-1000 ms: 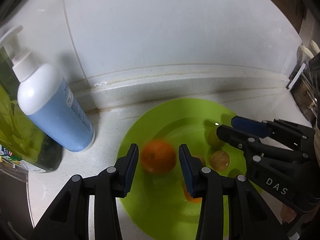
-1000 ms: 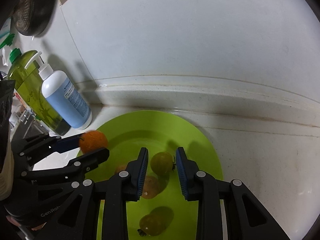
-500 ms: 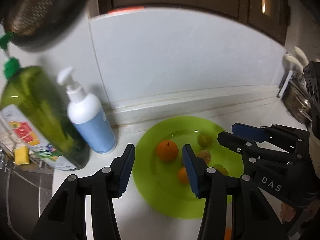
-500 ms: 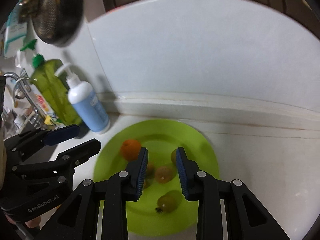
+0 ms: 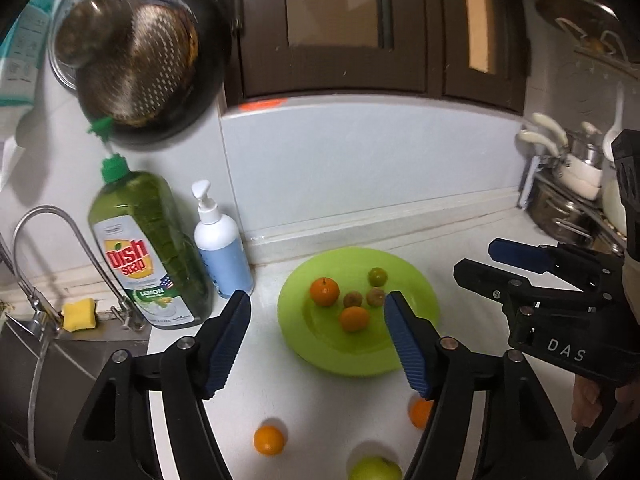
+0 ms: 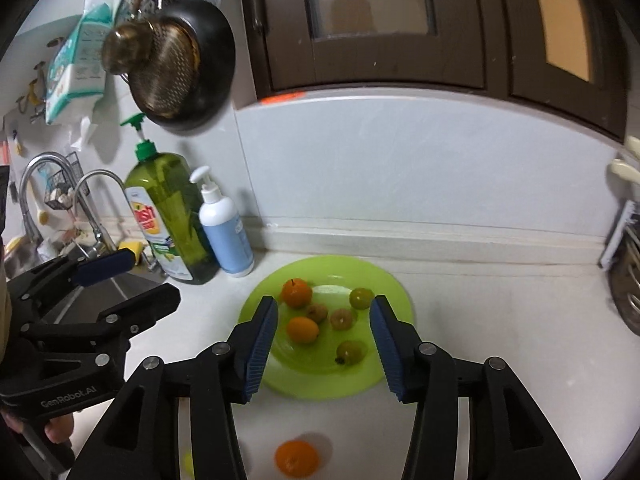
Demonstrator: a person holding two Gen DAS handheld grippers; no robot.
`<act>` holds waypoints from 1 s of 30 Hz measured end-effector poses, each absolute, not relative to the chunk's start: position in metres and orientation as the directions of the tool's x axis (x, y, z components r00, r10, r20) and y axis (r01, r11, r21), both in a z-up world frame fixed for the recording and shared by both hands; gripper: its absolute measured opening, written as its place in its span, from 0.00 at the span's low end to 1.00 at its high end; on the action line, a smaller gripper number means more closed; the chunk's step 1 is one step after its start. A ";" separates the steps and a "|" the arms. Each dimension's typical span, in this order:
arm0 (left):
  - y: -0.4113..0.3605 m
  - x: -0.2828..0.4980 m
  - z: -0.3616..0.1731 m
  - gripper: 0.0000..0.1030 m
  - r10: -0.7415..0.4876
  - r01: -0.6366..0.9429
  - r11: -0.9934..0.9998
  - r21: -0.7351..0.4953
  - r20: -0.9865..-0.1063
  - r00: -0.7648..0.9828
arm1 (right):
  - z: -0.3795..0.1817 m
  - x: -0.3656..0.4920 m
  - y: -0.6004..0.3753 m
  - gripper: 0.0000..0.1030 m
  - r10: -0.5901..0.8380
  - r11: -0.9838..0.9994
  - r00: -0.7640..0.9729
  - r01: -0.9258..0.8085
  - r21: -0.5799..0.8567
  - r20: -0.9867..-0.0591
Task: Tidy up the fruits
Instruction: 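Move both open tools back toward the remaining fruits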
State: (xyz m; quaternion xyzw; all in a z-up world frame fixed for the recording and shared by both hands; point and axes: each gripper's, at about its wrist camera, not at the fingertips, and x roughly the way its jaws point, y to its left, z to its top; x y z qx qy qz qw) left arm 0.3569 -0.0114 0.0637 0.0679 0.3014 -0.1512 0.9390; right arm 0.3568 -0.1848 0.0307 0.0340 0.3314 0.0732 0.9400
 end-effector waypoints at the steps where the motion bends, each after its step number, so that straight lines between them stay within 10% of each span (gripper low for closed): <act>1: -0.010 0.350 0.065 0.68 -0.249 0.330 0.943 0.035 -0.585 0.772 | 0.033 0.351 -0.184 0.53 0.158 0.987 0.774 -0.109 0.116 -0.614; 30: 0.024 0.269 0.023 0.73 -0.408 0.590 0.805 0.065 -0.662 0.629 | 0.004 0.214 -0.134 0.62 -0.033 0.986 0.726 0.135 0.095 -0.687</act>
